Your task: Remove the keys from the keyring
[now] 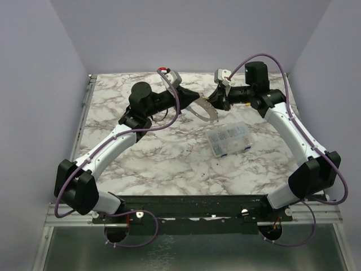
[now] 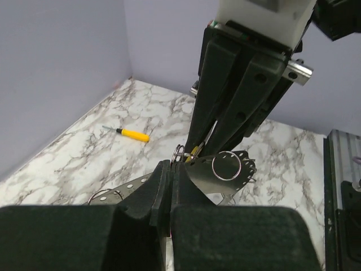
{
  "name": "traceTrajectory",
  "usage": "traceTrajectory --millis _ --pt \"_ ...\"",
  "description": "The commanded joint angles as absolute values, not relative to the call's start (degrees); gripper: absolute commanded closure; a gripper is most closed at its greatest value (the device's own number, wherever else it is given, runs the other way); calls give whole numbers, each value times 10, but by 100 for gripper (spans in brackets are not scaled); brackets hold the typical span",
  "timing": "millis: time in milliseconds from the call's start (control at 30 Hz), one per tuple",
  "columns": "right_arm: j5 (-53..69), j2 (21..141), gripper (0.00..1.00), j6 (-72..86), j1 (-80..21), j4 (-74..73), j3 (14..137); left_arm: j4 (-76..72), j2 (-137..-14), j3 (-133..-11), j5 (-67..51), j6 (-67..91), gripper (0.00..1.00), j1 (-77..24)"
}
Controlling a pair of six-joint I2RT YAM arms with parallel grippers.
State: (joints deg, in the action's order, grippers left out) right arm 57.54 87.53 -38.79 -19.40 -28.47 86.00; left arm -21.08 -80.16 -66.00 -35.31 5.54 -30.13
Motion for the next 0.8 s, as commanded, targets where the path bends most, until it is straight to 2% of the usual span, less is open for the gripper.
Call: traceTrajectory --millis 0,300,700,767 --pt "590 881 99 -370 -192 -283 873 -300 -782 -652 -317 130 100 -308" --pt "608 889 99 -344 -192 -260 895 -365 -792 -627 -287 185 100 -331" --pt "590 875 99 -343 -192 -263 906 -331 -780 -573 -260 100 100 -331" --pt "591 875 99 -343 -192 -262 907 -331 -784 -572 -259 93 97 -330"
